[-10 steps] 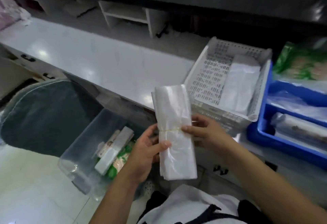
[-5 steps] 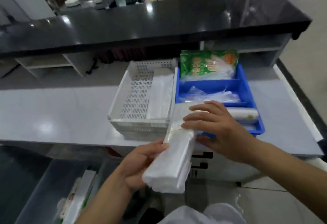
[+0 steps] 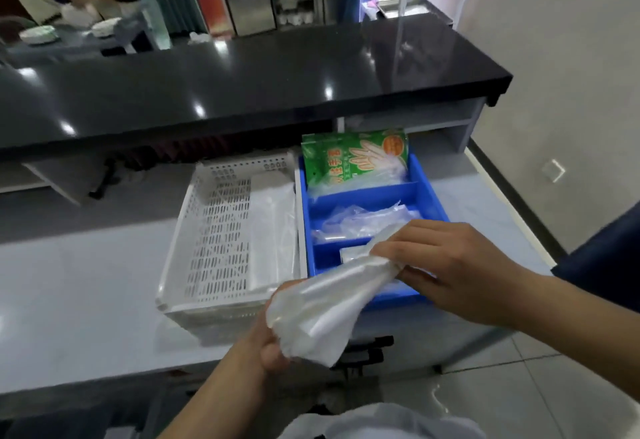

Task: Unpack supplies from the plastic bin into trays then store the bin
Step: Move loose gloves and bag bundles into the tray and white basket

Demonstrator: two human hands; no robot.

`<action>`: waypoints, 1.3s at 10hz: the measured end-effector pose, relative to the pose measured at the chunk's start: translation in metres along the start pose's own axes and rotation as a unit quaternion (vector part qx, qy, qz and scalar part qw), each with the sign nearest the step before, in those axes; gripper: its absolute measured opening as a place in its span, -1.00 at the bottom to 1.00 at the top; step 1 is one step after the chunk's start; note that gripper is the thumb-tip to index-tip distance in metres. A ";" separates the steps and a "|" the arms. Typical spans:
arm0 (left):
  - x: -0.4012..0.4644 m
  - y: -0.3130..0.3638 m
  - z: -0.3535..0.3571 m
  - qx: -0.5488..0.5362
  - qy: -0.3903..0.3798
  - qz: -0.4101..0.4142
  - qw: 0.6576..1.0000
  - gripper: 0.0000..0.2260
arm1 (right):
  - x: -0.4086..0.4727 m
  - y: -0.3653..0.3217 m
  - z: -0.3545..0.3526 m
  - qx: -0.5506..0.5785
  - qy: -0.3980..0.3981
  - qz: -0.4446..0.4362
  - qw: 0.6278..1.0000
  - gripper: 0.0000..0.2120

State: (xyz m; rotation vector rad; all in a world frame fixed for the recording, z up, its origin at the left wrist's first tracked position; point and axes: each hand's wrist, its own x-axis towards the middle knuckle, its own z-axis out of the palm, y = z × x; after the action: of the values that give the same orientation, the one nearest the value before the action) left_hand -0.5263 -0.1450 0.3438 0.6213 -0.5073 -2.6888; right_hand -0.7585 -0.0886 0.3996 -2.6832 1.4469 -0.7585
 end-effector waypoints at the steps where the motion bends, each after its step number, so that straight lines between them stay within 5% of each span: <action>1: 0.016 0.023 -0.009 -0.180 -0.097 -0.088 0.975 -0.66 | 0.012 0.008 -0.007 -0.045 -0.017 0.037 0.998 -0.78; 2: 0.045 0.036 -0.019 -0.115 -0.018 -0.181 0.977 -0.69 | 0.021 0.020 -0.007 -0.056 -0.031 0.080 0.995 -0.77; 3: 0.064 0.048 -0.026 -0.003 0.008 -0.161 0.987 -0.56 | 0.025 0.028 -0.003 -0.058 -0.038 0.120 0.990 -0.75; 4: 0.081 0.061 -0.032 -0.068 -0.015 -0.195 0.978 -0.43 | 0.031 0.040 -0.001 -0.035 -0.034 0.156 0.987 -0.73; 5: 0.084 0.063 -0.017 -0.102 0.067 -0.109 0.986 -0.55 | 0.034 0.052 -0.003 0.011 -0.026 0.177 0.984 -0.66; 7: 0.095 0.069 0.008 -0.271 0.120 -0.099 0.950 -0.27 | 0.035 0.094 -0.026 0.138 -0.134 0.187 0.963 -0.49; 8: 0.104 0.064 0.019 -0.292 0.132 -0.072 0.945 -0.20 | 0.036 0.106 -0.026 0.120 -0.094 0.181 0.972 -0.55; 9: 0.114 0.057 0.025 -0.213 0.141 -0.082 0.963 -0.49 | 0.036 0.124 -0.027 0.109 -0.104 0.150 0.977 -0.66; 10: 0.119 0.054 0.033 -0.193 0.147 -0.085 0.966 -0.58 | 0.032 0.139 -0.025 0.119 -0.135 0.148 0.972 -0.70; 11: 0.131 0.040 0.022 0.009 0.233 -0.026 0.972 -0.94 | 0.024 0.157 -0.017 0.113 -0.150 0.145 0.971 -0.72; 12: 0.142 0.035 0.000 0.264 0.318 0.086 0.907 -0.84 | 0.017 0.192 -0.014 0.080 -0.143 0.187 0.969 -0.75; 13: 0.145 0.041 -0.012 0.568 0.325 0.163 0.738 -0.79 | 0.012 0.224 -0.015 0.069 -0.122 0.234 0.962 -0.81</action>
State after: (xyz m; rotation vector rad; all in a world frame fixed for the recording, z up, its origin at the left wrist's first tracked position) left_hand -0.6338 -0.2412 0.2998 1.4844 -1.8049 -1.3846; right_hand -0.9352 -0.2239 0.3682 -2.1103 1.7785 -0.4545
